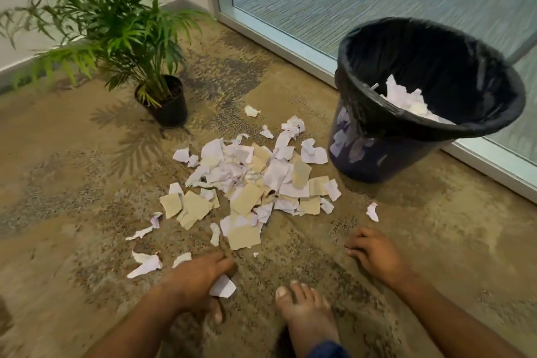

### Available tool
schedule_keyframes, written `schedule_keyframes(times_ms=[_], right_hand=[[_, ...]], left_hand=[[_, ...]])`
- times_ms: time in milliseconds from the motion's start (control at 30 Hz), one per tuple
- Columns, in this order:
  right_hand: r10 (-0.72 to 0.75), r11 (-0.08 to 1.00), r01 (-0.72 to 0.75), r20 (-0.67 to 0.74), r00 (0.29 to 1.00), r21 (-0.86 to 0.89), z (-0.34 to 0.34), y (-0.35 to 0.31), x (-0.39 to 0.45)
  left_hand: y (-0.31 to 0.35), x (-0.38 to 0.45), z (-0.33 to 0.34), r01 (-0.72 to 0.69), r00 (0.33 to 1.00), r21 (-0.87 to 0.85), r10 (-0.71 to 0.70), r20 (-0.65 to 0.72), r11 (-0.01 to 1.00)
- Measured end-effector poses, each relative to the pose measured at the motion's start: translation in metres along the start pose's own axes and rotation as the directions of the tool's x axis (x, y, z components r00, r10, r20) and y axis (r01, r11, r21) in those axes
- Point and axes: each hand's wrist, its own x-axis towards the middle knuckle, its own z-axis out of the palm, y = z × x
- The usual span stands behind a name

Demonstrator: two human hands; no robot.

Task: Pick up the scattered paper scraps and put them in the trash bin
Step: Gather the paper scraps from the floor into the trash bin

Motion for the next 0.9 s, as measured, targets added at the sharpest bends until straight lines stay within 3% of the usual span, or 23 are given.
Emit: schedule_keyframes(times_ms=[200,300,367,467,567,600,633,700,800,900], right_hand=[[0.115,0.991,-0.112,0.044,0.992,-0.069,0.002,-0.040,0.009],[0.118,0.982,-0.127,0.068,0.991,0.141,0.010,-0.082,0.014],[0.043,0.968,-0.055,0.051,0.998,0.245,0.019,-0.114,0.021],[-0.094,0.968,0.079,0.051,0.994,0.239,0.042,-0.152,0.036],[-0.096,0.986,0.084,0.081,0.992,0.145,0.052,-0.171,0.045],[-0.098,0.990,0.089,0.088,0.991,0.107,0.054,-0.172,0.047],[-0.106,0.992,0.098,0.094,0.990,0.080,0.057,-0.172,0.049],[-0.143,0.989,0.138,0.117,0.983,0.051,0.063,-0.169,0.053],[-0.166,0.981,0.160,0.055,0.985,0.107,0.075,-0.167,0.059],[-0.154,0.982,0.154,-0.002,0.988,0.107,0.085,-0.164,0.063]], left_hand=[[-0.004,-0.006,0.036,0.075,0.979,-0.080,-0.089,-0.185,0.994],[0.001,-0.011,0.035,0.110,0.966,-0.116,-0.134,-0.222,0.987],[0.007,-0.018,0.034,0.097,0.933,-0.247,-0.174,-0.315,0.964],[0.008,-0.032,0.034,0.118,0.823,-0.607,-0.420,-0.383,0.786],[-0.003,-0.040,0.037,0.156,0.564,-0.734,-0.670,-0.483,0.661],[-0.008,-0.043,0.038,0.177,0.509,-0.757,-0.717,-0.476,0.629],[-0.013,-0.044,0.040,0.200,0.501,-0.785,-0.749,-0.433,0.587],[-0.019,-0.046,0.045,0.263,0.563,-0.817,-0.769,-0.302,0.513],[-0.014,-0.039,0.049,0.345,0.631,-0.803,-0.754,-0.185,0.486],[-0.009,-0.031,0.053,0.381,0.596,-0.788,-0.780,-0.190,0.483]])
